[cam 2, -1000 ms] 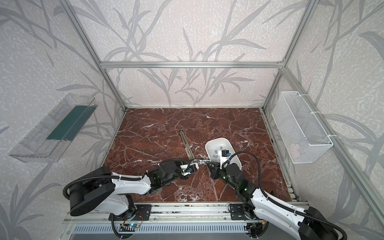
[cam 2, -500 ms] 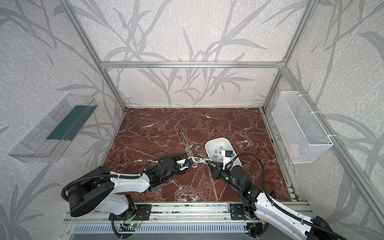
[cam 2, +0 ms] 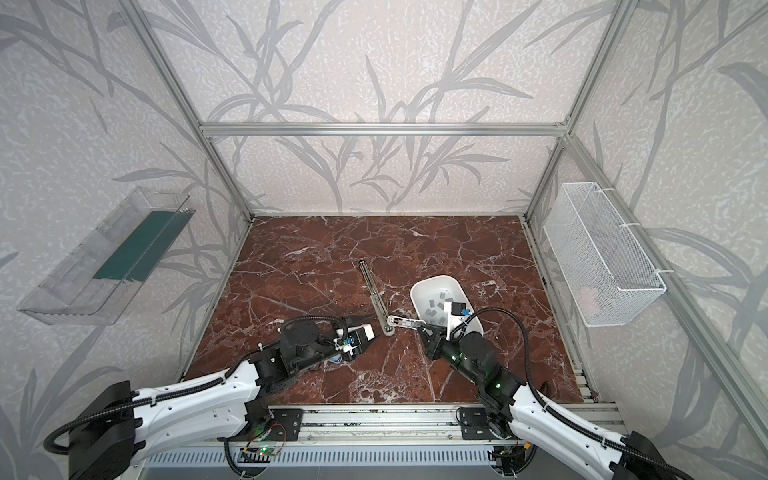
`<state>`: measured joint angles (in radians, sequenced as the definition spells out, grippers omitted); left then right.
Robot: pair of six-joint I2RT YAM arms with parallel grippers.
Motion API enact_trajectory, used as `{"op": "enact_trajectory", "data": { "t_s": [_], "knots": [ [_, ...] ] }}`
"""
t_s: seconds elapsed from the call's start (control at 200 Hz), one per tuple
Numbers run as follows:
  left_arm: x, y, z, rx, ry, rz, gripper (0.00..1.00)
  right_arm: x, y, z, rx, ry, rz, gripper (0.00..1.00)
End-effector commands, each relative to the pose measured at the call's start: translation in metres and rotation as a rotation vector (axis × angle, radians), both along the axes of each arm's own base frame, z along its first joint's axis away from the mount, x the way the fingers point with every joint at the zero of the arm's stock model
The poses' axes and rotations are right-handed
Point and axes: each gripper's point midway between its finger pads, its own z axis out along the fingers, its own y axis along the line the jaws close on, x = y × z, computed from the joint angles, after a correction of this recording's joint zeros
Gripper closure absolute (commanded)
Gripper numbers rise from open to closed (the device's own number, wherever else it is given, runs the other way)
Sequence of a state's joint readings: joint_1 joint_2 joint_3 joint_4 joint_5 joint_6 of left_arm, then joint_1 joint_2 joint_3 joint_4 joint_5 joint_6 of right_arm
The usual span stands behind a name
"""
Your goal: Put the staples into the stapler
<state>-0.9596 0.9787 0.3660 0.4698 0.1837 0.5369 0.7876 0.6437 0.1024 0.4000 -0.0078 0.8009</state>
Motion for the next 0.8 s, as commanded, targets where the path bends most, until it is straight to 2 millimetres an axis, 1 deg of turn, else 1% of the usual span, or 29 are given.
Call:
{"op": "enact_trajectory", "data": {
  "t_s": [0.0, 0.165, 0.295, 0.43, 0.58, 0.675, 0.795],
  "knots": [
    [-0.022, -0.018, 0.000, 0.001, 0.036, -0.149, 0.48, -0.004, 0.013, 0.022, 0.071, -0.042, 0.047, 1.00],
    [-0.020, -0.031, -0.008, 0.034, 0.041, -0.172, 0.48, -0.013, 0.034, 0.029, 0.072, -0.060, 0.104, 1.00],
    [-0.018, -0.039, -0.009, 0.036, 0.043, -0.186, 0.48, -0.016, 0.046, 0.029, 0.061, -0.068, 0.125, 1.00],
    [-0.018, -0.042, -0.013, 0.045, 0.034, -0.191, 0.48, -0.016, 0.055, 0.030, 0.069, -0.067, 0.150, 1.00],
    [-0.016, -0.043, -0.024, 0.078, 0.050, -0.186, 0.48, -0.017, 0.064, 0.029, 0.064, -0.059, 0.174, 1.00],
    [-0.012, -0.044, -0.030, 0.092, 0.036, -0.174, 0.51, -0.018, 0.067, 0.028, 0.066, -0.062, 0.182, 1.00],
    [-0.007, -0.044, -0.037, 0.116, 0.027, -0.158, 0.56, -0.019, 0.072, 0.028, 0.071, -0.053, 0.197, 1.00]
  ]
}}
